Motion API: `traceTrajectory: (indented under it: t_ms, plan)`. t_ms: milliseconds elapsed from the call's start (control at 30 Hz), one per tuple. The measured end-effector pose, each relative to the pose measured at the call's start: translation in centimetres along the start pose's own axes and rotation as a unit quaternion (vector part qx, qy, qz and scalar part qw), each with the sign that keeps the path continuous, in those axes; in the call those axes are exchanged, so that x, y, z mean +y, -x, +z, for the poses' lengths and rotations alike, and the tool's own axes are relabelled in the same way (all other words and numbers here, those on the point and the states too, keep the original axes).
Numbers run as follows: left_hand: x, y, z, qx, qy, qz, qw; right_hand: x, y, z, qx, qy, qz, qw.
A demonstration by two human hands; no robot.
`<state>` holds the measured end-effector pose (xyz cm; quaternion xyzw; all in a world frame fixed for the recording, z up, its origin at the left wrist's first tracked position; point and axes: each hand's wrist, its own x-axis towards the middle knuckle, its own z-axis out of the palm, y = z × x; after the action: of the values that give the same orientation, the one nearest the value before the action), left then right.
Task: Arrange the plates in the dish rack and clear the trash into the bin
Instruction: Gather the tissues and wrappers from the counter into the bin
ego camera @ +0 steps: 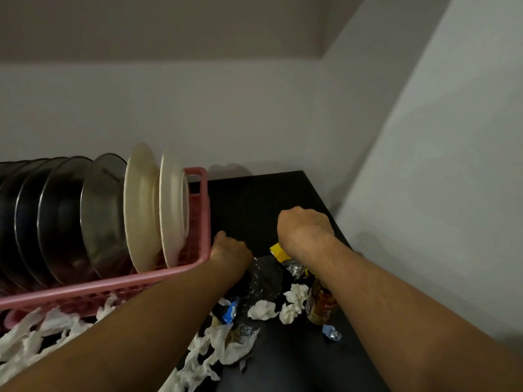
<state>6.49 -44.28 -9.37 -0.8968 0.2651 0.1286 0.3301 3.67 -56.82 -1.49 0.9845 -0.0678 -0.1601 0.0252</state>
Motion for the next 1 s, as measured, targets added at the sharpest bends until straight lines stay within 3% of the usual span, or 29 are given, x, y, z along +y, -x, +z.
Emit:
traceTrajectory:
  t_ms: [300,400,633,833,900,1000]
  plan:
    - [-4.3,2.0,-5.0,0.062,0.179,0.003,0.982,-0.2,0.5,-0.3,0.013,-0.058,-0.017,0.998]
    - [-5.7,2.7,-5.2,0.121,0.227,0.008,0.966,-0.4,1.1,-0.6,0.009,-0.053,-0.006,0.999]
    - [-6.9,6.1,-4.3,0.271,0.371,-0.03,0.888,-1.1,3.3,-0.5,0.028,-0.118,-0.017,0.992]
    - [-6.1,10.5,-2.4,0.252,0.415,0.012,0.874,-2.9,6.4,1.0,0.032,-0.164,-0.033,0.985]
    - [-5.9,11.8,-1.5,0.254,0.431,0.028,0.866,-3.7,7.9,1.6,0.073,-0.14,-0.049,0.986]
    - [-6.1,13.9,0.5,0.263,0.452,0.044,0.851,-4.9,10.5,3.0,0.146,-0.223,-0.052,0.962]
